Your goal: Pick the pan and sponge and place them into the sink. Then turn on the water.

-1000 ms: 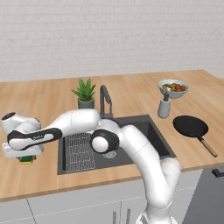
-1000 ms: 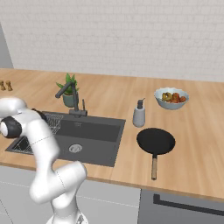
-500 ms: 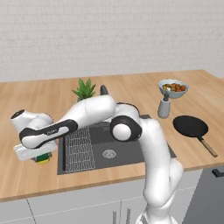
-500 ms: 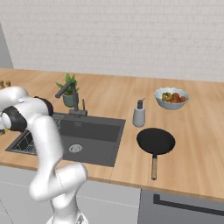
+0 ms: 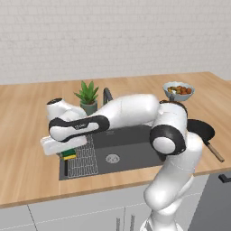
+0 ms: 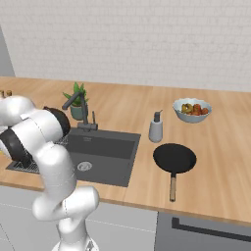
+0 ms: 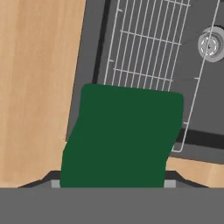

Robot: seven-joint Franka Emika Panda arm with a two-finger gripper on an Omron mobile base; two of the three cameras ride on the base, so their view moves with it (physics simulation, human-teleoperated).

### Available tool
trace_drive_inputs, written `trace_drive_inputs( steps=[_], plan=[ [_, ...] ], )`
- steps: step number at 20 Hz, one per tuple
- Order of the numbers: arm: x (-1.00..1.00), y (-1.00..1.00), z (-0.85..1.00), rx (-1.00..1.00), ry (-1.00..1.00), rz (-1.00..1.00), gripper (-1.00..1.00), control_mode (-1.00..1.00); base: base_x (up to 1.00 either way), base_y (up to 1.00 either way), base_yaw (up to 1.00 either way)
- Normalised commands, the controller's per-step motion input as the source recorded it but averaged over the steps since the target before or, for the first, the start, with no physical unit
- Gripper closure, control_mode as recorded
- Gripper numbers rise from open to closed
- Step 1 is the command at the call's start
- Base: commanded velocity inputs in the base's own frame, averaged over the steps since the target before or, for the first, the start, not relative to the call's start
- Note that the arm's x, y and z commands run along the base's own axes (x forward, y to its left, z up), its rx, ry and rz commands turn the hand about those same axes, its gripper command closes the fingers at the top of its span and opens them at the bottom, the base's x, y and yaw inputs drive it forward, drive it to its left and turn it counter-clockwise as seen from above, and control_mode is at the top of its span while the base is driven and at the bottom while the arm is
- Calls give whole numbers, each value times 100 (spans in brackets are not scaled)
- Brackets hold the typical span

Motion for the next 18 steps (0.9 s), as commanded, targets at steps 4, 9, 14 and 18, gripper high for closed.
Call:
trace_drive_inputs(
  steps=[4,9,14,18],
  plan=[
    [-5,-91,29,10,15,4,100,-100,0,0,0],
    [0,-12,-2,-3,1,0,100,-100,0,0,0],
    [0,0,0,0,0,0,100,-100,0,0,0],
    [0,0,0,0,0,0,100,-100,0,0,0]
  ],
)
